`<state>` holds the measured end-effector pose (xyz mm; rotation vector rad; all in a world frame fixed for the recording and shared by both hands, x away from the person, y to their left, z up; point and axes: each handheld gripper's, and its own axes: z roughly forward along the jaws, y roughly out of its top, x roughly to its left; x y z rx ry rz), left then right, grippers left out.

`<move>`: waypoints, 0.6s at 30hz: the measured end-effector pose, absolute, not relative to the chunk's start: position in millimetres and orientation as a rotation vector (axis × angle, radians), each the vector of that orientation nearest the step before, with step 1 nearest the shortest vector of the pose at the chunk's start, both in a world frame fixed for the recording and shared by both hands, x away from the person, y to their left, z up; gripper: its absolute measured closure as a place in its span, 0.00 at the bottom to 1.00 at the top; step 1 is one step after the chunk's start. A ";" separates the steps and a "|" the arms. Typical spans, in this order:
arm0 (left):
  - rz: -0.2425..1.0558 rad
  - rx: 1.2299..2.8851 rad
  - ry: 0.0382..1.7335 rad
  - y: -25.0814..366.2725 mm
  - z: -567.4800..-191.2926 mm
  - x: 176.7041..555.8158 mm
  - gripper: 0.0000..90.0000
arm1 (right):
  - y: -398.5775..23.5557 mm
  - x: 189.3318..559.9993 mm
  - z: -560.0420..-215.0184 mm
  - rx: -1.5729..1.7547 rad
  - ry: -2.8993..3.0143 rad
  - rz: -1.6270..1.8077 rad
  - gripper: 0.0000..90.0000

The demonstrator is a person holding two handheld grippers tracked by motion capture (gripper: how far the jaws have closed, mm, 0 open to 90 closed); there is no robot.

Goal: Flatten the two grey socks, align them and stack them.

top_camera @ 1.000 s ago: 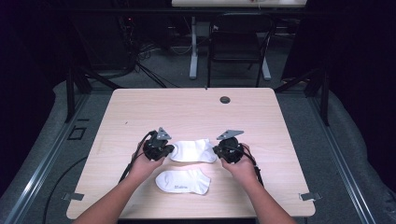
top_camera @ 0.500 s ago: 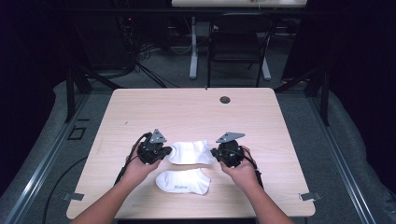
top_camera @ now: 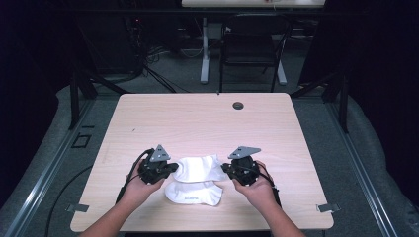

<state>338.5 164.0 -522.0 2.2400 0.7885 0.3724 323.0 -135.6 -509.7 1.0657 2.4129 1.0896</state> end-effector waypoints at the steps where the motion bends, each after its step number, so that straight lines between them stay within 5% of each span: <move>1: 0.368 2.239 0.783 166.1 -522.7 333.1 0.98 | -134.8 317.3 -510.5 1.059 2.423 1.092 0.97; 18: 0.358 2.264 0.764 181.3 -533.5 299.8 0.98 | -127.6 279.9 -520.0 1.033 2.481 1.111 0.97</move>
